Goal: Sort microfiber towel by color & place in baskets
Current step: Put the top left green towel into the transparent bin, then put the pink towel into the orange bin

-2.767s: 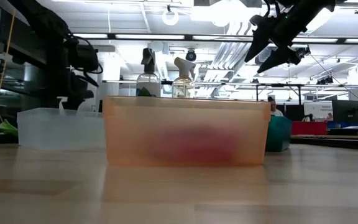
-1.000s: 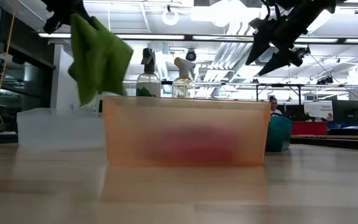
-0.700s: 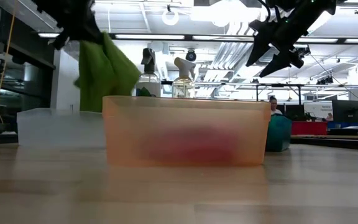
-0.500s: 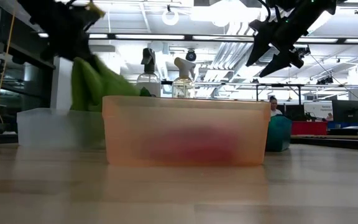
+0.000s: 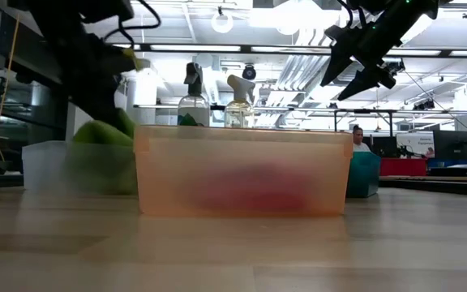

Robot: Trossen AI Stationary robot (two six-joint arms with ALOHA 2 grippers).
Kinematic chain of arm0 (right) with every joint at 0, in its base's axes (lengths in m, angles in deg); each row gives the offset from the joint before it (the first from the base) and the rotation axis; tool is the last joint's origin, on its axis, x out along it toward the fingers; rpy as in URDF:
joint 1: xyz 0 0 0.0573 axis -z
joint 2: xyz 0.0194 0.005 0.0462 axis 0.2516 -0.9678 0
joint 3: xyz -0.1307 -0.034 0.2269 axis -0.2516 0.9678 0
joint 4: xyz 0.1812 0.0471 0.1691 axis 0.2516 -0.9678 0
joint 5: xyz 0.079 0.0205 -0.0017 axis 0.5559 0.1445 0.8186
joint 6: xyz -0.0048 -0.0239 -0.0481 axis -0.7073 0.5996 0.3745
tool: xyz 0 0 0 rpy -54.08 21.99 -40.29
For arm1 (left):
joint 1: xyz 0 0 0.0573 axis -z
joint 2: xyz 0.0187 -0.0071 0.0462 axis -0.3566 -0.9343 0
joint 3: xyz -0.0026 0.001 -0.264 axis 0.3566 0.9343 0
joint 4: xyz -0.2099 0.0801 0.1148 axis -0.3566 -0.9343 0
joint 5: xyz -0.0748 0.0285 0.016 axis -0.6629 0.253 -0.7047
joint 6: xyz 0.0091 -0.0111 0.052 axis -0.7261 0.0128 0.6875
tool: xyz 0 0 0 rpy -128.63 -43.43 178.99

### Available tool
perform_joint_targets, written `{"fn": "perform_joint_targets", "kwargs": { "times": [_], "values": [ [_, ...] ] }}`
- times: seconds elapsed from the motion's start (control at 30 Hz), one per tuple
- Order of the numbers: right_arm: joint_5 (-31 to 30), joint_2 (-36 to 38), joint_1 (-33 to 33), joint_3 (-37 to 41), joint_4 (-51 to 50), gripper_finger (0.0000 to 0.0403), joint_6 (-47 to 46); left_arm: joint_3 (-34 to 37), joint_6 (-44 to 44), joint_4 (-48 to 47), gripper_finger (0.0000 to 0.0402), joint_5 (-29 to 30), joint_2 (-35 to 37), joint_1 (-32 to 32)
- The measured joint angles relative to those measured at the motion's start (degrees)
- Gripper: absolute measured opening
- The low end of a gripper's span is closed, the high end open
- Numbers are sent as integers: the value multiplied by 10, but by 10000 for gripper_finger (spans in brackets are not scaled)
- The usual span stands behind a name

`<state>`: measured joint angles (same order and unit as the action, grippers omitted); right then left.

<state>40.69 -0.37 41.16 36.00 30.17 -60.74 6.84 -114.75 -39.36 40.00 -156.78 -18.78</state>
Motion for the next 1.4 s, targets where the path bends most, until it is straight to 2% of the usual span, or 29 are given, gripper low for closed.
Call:
{"fn": "perform_joint_targets", "kwargs": {
  "times": [0.13, 0.4, 0.5, 0.6, 0.67, 0.77, 0.97, 1.1, 1.23, 1.4],
  "values": [
    [8, 0, 0, 0, 0, 266, 0, -12, 17, -16, 48, -36, -9, -11],
    [16, 0, 0, 0, 0, 266, 2, -103, 66, -144, 146, -53, 22, -37],
    [16, 0, 0, 0, 0, 266, 2, -144, 75, -187, 174, -94, 33, -41],
    [16, 0, 0, 0, 0, 266, 2, -170, 40, -206, 193, -168, 49, -32],
    [17, 0, 0, 0, 0, 266, 2, -169, -13, -208, 200, -214, 61, -9],
    [17, 0, 0, 0, 0, 266, 10, -157, -143, -224, 202, -231, 69, 58],
    [17, 0, 0, 0, -4, 266, 17, -106, -455, -218, 202, -231, 50, 254],
    [17, 0, 0, 0, -4, 266, 22, -85, -630, -186, 202, -260, 9, 375],
    [17, 0, 0, 0, -2, 266, 37, -83, -731, -187, 202, -315, -36, 449],
    [17, 0, 0, 0, 12, 266, 57, -83, -747, -174, 202, -327, -69, 480]
  ]
}}
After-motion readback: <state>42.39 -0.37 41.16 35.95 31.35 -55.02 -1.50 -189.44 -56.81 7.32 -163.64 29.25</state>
